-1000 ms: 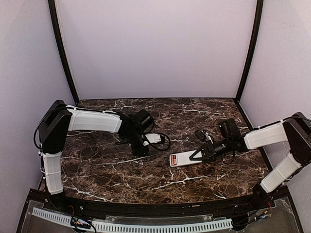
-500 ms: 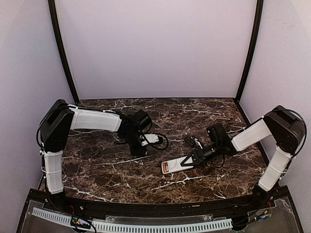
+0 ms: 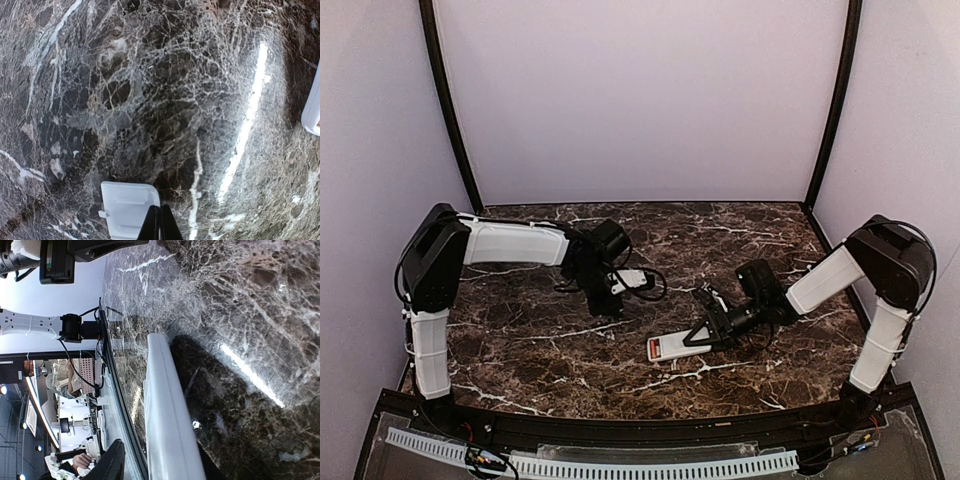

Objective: Load the batteries into the remote control
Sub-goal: Place the remote control at the center of the board.

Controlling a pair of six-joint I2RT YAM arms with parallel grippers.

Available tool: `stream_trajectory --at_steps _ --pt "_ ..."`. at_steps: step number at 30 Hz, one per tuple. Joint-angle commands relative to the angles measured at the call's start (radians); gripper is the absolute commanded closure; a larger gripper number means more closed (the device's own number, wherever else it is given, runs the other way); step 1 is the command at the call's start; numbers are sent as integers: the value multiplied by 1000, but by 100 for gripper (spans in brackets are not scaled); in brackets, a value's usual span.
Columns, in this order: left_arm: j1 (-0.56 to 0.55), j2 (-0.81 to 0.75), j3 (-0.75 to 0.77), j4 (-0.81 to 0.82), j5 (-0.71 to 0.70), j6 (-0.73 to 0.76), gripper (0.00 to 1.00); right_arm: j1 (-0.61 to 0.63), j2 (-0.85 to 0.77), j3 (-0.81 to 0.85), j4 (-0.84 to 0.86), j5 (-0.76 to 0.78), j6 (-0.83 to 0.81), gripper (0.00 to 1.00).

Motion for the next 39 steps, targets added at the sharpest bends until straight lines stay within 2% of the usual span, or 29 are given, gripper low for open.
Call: stream_trajectory --at_steps 1,3,4,6,8,9,12,21,28,30,33,37,39 --pt "9 -88 7 -17 51 -50 100 9 -6 3 -26 33 -13 52" --pt "15 -121 -4 -3 70 -70 100 9 -21 4 -74 52 -34 44" --pt "18 -132 -14 13 76 -78 100 9 -30 8 -127 73 -54 41" --pt "22 -165 -29 37 92 -98 100 11 -55 21 -222 125 -91 28" --pt "25 -192 -43 59 104 -116 100 11 -85 43 -322 188 -127 21" --pt "24 -207 -51 65 110 -127 100 11 -105 53 -382 223 -141 10" --pt "25 -233 -70 102 118 -151 100 11 -141 79 -501 313 -165 2" --pt "39 -318 -139 192 176 -219 100 11 -199 61 -632 477 -213 1" --pt "42 -422 -181 217 273 -275 100 -2 -361 48 -656 578 -285 1" --pt "41 -451 -191 223 333 -289 100 -5 -420 56 -657 608 -316 1" --pt "41 -507 -211 250 527 -302 100 -7 -518 79 -644 582 -390 2" --pt "39 -561 -216 257 791 -312 100 -7 -688 79 -530 410 -476 1" --pt "32 -588 -218 246 870 -306 100 -6 -771 82 -467 345 -506 1"
